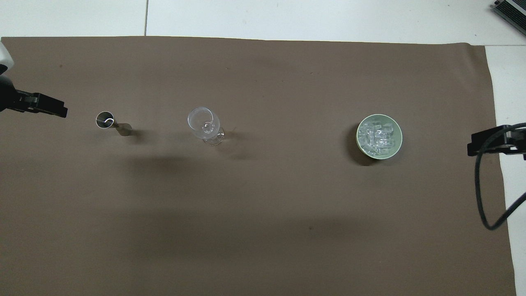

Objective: Pour wine and add ice with both arms

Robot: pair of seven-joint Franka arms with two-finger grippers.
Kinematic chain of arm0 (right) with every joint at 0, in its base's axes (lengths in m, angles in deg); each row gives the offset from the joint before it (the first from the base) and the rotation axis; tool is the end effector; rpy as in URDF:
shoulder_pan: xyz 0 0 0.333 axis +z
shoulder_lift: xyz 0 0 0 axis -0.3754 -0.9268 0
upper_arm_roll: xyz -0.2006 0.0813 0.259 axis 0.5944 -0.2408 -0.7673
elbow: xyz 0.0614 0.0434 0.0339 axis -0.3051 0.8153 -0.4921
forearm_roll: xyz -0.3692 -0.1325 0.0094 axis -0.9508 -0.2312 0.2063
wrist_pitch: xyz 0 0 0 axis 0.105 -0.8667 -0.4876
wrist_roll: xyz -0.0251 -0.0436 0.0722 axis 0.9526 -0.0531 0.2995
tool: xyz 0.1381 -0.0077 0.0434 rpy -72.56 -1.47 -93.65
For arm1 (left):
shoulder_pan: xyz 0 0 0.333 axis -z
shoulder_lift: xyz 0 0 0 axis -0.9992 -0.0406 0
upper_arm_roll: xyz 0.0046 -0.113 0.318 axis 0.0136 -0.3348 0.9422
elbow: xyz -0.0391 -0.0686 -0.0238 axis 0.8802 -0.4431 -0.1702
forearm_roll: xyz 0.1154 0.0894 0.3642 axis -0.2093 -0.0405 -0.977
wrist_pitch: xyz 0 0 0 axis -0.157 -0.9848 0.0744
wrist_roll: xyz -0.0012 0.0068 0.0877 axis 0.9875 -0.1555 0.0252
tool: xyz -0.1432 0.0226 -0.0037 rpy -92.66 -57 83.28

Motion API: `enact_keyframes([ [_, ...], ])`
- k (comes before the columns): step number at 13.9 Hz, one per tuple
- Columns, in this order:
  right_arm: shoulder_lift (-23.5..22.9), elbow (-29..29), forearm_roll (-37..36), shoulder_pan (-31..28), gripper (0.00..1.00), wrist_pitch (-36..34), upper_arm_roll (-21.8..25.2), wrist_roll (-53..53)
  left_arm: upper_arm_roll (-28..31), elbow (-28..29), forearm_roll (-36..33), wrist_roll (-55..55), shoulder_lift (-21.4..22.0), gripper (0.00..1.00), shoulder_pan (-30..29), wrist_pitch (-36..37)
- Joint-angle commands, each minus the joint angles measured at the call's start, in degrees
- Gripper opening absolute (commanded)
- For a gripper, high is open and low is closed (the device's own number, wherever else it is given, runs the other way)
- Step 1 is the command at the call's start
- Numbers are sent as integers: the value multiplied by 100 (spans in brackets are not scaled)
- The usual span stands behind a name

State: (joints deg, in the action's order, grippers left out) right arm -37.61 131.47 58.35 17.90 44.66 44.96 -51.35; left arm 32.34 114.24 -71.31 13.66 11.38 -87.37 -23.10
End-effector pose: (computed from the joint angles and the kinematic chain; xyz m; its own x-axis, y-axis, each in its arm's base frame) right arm 0.5163 0.0055 0.6655 0.9941 -0.0997 -0.0431 -0.0980 -0.9944 0.0383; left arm 0.6144 0.0104 0.5427 0.9726 -0.2280 0.0449 -0.2291 -0.9732 0.0209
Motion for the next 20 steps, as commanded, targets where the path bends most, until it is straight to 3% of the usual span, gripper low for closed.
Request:
enact_keyframes([
  [1, 71, 31, 130, -112, 100, -26, -20, -162, 38, -104, 72, -875, -226, 100, -74, 35],
  [7, 71, 31, 138, -112, 100, -17, -20, -162, 12, -25, 1002, -2554, -718, 100, -969, -1],
  [11, 71, 31, 138, -112, 100, -26, -20, -162, 21, -34, 2030, -4933, -1192, 100, -1479, -123],
  [20, 71, 31, 130, -121, 100, -17, -28, -162, -304, -25, 3937, -8730, -2317, 100, -2490, -36],
])
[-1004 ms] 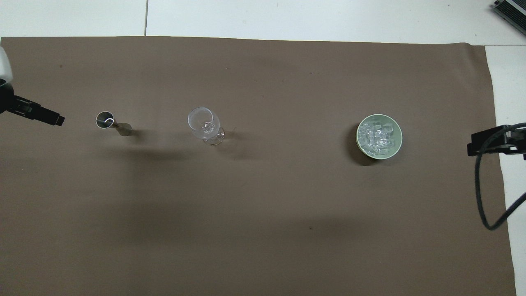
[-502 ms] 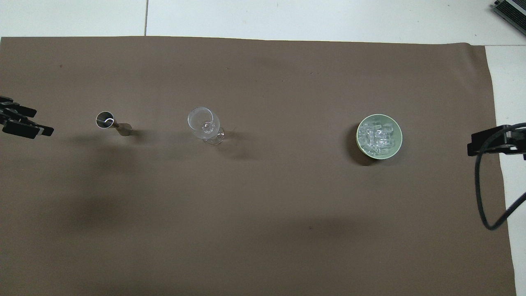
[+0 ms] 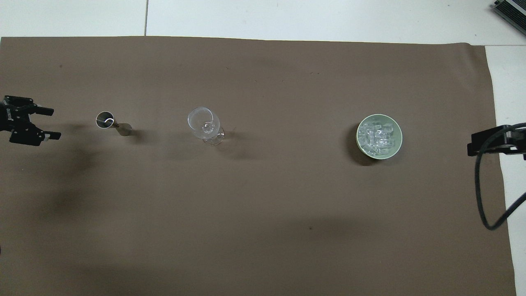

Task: Pour wine and add ice with both arms
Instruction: 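Reach the left gripper toward the small silver metal cup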

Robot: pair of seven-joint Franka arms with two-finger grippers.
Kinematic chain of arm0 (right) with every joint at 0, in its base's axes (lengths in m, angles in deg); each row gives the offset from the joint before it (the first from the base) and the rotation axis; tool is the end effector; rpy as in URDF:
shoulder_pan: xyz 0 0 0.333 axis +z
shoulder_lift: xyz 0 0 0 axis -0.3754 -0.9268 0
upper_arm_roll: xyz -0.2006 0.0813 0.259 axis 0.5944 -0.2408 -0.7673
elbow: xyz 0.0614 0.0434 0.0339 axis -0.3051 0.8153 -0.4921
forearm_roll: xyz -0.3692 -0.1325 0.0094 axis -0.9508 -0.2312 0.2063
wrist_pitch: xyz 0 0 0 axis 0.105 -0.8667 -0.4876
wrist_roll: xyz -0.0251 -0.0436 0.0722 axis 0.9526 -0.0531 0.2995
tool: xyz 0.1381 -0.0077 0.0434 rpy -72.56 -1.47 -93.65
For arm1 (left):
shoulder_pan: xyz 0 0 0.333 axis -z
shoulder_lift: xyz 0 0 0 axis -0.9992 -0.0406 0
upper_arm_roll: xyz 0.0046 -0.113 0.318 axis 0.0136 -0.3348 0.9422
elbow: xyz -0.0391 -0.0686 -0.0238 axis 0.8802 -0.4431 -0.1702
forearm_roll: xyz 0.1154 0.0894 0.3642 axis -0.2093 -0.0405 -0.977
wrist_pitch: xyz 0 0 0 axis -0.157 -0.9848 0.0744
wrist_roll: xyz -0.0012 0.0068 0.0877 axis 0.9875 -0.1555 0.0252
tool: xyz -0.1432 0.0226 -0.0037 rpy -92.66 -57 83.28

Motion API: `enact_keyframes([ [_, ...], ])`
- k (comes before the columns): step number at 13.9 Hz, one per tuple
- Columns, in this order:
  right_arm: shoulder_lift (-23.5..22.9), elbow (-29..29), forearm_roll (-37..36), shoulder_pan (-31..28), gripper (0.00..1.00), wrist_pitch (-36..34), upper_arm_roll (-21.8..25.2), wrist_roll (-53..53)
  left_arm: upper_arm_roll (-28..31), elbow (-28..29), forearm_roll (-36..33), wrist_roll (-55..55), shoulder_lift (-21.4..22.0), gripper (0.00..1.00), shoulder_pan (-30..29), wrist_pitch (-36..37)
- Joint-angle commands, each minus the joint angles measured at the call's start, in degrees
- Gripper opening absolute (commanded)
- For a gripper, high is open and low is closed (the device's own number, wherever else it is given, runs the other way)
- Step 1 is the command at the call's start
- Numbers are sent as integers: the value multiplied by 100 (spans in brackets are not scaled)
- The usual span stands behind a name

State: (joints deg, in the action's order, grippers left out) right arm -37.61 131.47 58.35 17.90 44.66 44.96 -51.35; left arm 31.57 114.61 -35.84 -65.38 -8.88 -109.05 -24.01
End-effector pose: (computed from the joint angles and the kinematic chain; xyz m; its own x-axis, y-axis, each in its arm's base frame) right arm 0.5163 0.0055 0.6655 0.9941 -0.0997 -0.0431 -0.0980 -0.9944 0.0383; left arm 0.6418 0.1805 0.3370 0.5123 -0.6586 0.5512 -0.8580 -0.4192 0.2967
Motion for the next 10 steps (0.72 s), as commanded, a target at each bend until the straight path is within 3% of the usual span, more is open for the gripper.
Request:
enact_keyframes([
  [1, 71, 31, 130, -112, 100, -26, -20, -163, -324, -62, 583, -1162, -431, 100, -497, 168],
  [6, 71, 31, 138, -112, 100, -26, -20, -163, -720, -80, 1629, -2016, -950, 100, -973, 529],
  [10, 71, 31, 130, -112, 100, -26, -20, -163, -1167, -150, 1789, -2315, -1231, 100, -1306, 898],
])
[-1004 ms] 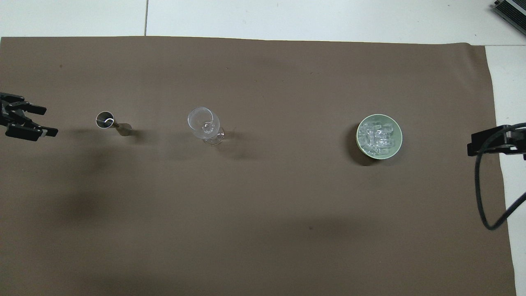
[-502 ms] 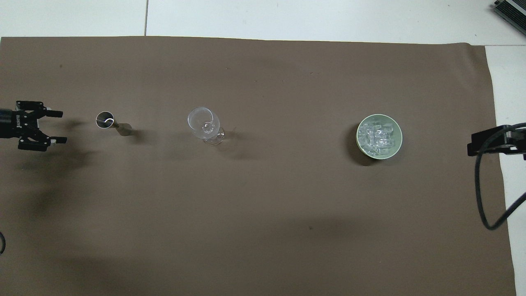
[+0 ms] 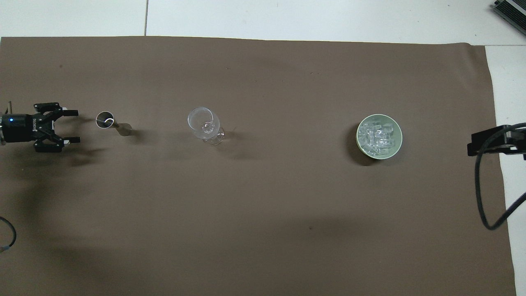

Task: Pour wine and add ice with both arms
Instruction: 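Reach the left gripper toward the small silver metal cup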

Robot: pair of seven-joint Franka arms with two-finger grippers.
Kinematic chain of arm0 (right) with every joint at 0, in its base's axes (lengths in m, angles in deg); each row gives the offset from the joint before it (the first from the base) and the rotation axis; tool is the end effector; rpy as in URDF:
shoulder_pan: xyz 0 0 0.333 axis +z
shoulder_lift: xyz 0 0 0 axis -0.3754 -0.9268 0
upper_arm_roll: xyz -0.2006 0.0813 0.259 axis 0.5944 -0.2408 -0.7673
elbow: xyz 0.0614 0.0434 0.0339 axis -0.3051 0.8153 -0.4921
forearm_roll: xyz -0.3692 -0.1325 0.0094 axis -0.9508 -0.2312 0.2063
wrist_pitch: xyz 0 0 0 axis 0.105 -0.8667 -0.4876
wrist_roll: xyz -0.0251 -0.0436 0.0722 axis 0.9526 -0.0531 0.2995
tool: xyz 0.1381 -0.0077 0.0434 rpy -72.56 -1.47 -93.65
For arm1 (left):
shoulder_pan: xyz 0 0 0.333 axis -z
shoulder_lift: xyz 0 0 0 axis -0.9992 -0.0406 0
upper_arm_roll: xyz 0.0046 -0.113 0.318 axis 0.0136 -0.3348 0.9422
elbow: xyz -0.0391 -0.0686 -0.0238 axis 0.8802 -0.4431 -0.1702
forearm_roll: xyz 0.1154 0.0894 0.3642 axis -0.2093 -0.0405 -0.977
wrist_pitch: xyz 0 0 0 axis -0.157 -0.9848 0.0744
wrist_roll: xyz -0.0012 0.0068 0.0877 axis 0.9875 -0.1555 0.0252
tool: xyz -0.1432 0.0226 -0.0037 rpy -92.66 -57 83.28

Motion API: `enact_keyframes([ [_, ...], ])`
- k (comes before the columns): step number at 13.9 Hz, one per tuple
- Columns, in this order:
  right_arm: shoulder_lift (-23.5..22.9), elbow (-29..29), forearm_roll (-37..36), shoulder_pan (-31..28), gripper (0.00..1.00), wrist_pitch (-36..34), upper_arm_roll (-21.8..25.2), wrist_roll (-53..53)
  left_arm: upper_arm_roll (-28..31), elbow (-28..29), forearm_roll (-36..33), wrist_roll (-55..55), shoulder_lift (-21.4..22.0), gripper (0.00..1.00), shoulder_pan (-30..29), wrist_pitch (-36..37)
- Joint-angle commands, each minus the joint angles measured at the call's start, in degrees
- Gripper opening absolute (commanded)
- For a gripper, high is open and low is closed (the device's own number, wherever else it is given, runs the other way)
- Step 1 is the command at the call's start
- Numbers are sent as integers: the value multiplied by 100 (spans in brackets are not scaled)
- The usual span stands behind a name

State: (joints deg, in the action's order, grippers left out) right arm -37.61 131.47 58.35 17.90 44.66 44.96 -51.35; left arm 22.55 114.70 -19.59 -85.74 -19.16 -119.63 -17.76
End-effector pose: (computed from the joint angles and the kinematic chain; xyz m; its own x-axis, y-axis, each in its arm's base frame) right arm 0.5163 0.0055 0.6655 0.9941 -0.0997 -0.0431 -0.0980 -0.9944 0.0383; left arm 0.6393 0.1771 0.2552 0.3256 -0.3895 0.8615 -0.9408 -0.2244 0.2541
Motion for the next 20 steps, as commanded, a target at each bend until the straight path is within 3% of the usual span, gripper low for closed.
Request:
enact_keyframes([
  [1, 80, 31, 138, -112, 100, -26, -20, -162, -344, -159, 338, -463, -326, 100, -337, 395],
  [4, 71, 31, 138, -112, 100, -26, -20, -162, -582, -159, 585, -693, -590, 100, -513, 800],
  [6, 71, 31, 130, -112, 100, -26, -29, -162, -802, -133, 813, -1350, -696, 100, -618, 783],
  [18, 71, 31, 138, -112, 100, -26, -20, -162, -1198, -106, 1060, -1951, -1162, 100, -522, 757],
  [20, 80, 31, 138, -112, 100, -26, -20, -162, -1198, -106, 1060, -1951, -1171, 89, -496, 774],
])
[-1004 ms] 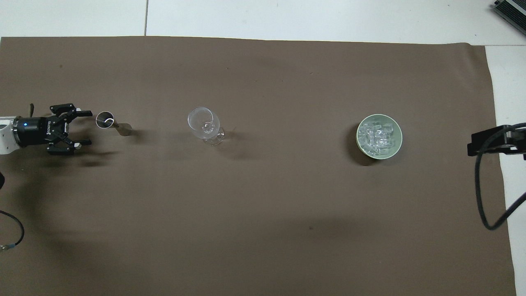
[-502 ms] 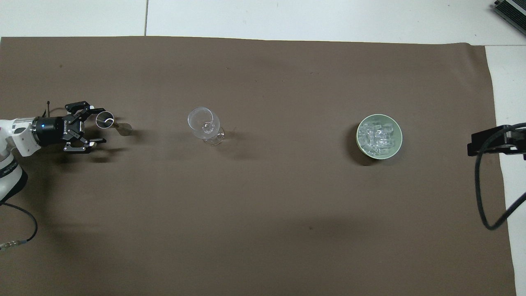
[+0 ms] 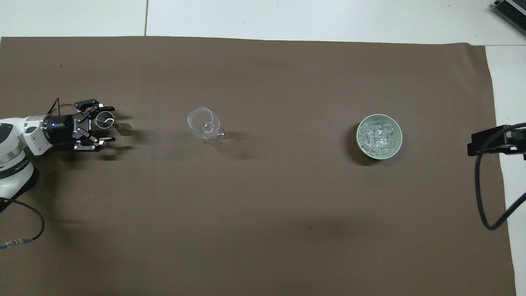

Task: Pour wine and add ice with both arms
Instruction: 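Reach the left gripper toward the small silver metal cup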

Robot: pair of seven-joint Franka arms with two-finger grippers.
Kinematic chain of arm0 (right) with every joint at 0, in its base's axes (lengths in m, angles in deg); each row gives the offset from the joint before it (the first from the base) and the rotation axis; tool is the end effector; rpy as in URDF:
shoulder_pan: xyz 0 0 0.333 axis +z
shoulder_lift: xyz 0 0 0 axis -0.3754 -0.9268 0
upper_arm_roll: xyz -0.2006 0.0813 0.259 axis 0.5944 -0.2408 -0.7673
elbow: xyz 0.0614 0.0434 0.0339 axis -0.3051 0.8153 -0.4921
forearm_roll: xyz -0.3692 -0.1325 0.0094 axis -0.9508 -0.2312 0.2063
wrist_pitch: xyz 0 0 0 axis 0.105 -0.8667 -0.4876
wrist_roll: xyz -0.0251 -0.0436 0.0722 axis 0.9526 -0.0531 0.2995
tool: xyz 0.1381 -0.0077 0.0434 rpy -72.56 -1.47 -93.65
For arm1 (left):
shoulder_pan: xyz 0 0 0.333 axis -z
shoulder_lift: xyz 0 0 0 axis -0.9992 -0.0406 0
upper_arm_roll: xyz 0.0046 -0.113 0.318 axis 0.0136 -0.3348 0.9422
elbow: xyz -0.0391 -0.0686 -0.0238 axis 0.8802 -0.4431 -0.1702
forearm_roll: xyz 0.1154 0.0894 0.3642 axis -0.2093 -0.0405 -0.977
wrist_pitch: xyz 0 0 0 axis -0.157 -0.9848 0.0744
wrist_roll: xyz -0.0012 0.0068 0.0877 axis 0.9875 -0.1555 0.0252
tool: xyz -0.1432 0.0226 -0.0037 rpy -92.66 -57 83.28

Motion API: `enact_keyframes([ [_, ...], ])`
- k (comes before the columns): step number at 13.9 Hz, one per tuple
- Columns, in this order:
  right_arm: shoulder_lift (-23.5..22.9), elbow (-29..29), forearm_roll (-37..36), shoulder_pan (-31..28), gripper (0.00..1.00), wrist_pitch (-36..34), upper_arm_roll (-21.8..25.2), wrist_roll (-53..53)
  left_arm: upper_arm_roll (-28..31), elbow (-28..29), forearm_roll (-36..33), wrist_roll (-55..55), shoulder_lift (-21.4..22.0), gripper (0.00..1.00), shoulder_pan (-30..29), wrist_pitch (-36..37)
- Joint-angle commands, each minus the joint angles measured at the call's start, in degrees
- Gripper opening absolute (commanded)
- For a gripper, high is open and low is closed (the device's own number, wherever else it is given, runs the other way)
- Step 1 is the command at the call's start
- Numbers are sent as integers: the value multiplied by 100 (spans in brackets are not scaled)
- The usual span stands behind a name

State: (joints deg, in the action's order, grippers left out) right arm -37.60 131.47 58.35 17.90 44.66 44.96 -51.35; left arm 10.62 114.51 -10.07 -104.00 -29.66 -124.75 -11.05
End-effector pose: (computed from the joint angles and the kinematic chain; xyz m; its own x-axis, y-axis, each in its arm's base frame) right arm 0.5163 0.0055 0.6656 0.9941 -0.0997 -0.0429 -0.0980 -0.9944 0.0383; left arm 0.6468 0.0987 0.2070 0.0523 -0.0355 0.9980 -0.9972 -0.0552 0.0503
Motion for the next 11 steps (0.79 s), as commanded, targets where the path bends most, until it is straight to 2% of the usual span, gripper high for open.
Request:
enact_keyframes([
  [1, 70, 31, 138, -112, 100, -26, -20, -162, -6, -87, 108, -133, -121, 83, 16, 103],
  [2, 70, 31, 130, -121, 100, -17, -20, -162, -6, -87, 108, -124, -121, 73, 16, 103],
  [3, 70, 31, 138, -112, 100, -17, -20, -162, -6, -87, 108, -124, -121, 70, 16, 112],
  [11, 70, 31, 138, -121, 100, -26, -20, -162, -14, -69, 143, -133, -165, 57, 7, 138],
])
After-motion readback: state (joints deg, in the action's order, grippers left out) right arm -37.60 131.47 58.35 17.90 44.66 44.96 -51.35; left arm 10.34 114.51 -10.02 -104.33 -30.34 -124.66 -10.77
